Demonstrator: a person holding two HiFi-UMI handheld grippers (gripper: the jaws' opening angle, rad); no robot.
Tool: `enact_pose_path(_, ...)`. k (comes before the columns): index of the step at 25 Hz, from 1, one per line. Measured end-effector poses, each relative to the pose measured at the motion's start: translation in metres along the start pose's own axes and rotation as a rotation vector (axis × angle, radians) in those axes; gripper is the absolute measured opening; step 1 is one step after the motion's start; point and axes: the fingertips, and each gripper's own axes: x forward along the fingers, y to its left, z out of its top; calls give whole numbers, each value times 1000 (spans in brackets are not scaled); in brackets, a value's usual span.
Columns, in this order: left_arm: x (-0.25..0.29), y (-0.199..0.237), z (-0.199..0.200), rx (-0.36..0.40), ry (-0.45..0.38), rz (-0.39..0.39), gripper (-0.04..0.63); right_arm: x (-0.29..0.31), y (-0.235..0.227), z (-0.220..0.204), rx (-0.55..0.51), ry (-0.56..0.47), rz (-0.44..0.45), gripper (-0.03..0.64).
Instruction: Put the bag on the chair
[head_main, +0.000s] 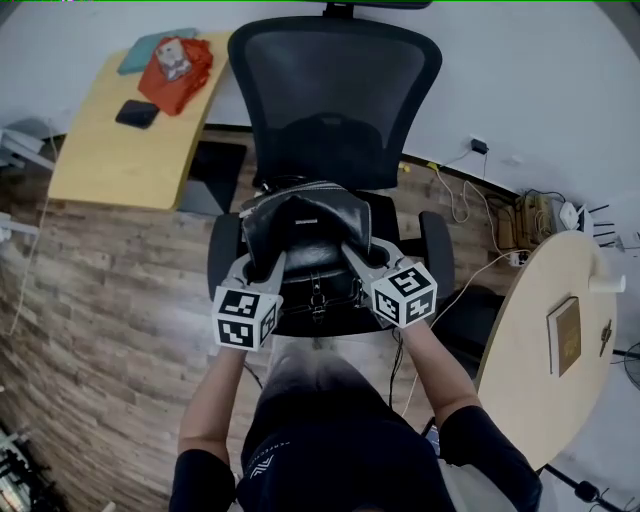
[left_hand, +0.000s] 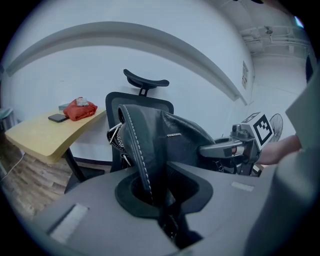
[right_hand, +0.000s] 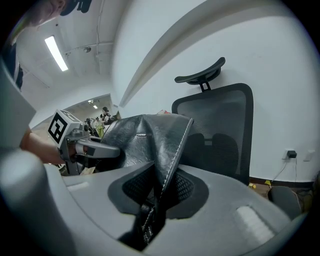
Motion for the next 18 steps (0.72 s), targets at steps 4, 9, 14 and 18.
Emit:
enact_pose_path(4,27,23,-8,-6,14,-13,69,26,-15,-8,15,15,-36,64)
enact_pose_path(9,58,45,-11,10,22,-41,74,52,-35,-15,45,15,-63,64)
enact_pose_path(14,86,60,-15,23,36,-74,77,71,-53,-21,65,18,-89,64)
enact_pose_path(18,106,69,-20,18,45,-80,83,84,-68,-27,70,27,-104,66)
